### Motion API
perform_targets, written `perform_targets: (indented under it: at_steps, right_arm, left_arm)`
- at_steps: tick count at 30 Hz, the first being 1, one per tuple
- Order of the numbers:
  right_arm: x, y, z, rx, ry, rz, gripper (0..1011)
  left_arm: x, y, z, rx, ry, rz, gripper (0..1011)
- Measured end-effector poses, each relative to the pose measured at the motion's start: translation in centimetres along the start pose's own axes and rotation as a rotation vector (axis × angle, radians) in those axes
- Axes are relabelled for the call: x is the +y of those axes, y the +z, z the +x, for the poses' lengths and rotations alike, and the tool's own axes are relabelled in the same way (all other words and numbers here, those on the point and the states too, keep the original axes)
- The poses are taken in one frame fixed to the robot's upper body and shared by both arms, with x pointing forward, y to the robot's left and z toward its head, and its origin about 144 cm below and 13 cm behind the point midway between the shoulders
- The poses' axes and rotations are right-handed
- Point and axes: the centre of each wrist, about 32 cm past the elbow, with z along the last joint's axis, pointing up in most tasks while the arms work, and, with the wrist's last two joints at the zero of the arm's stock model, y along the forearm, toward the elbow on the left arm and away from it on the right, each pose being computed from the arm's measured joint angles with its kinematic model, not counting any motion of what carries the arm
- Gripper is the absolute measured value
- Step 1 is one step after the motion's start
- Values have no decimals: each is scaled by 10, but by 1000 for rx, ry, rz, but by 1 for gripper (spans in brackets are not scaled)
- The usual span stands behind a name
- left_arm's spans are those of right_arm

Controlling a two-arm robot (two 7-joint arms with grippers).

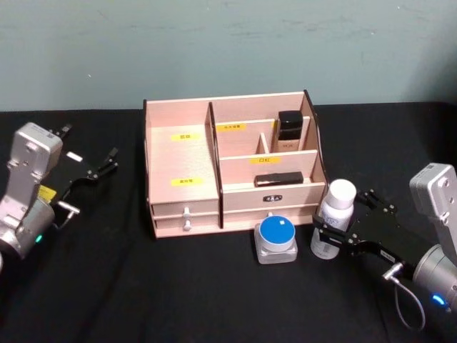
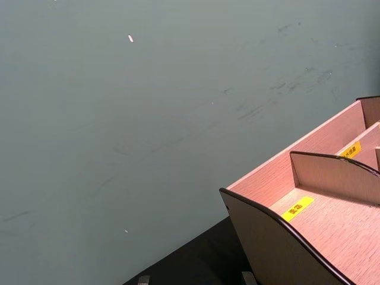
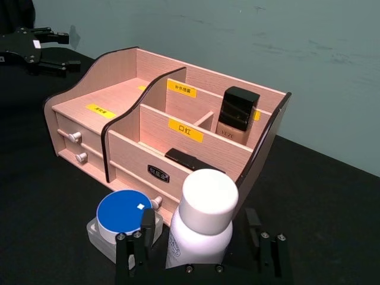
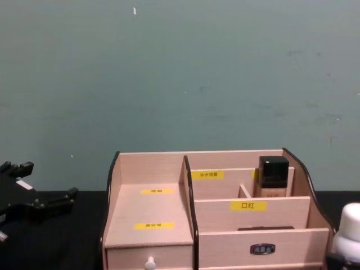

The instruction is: Pick up the facial cleanser and watermelon frost from the table and place them into the tiered storage box.

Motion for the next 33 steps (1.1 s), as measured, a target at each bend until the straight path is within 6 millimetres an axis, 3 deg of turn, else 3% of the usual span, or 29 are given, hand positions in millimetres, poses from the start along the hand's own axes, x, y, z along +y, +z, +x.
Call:
perform_targets:
  at_steps: [13,33]
  right_arm:
    - [0,0,0,-1,1,3,603]
    - [0,0,0,5,0,7,593]
  left_arm:
    - [0,0,0,0,0,0,1002]
    - [0,0,0,0,0,0,1001]
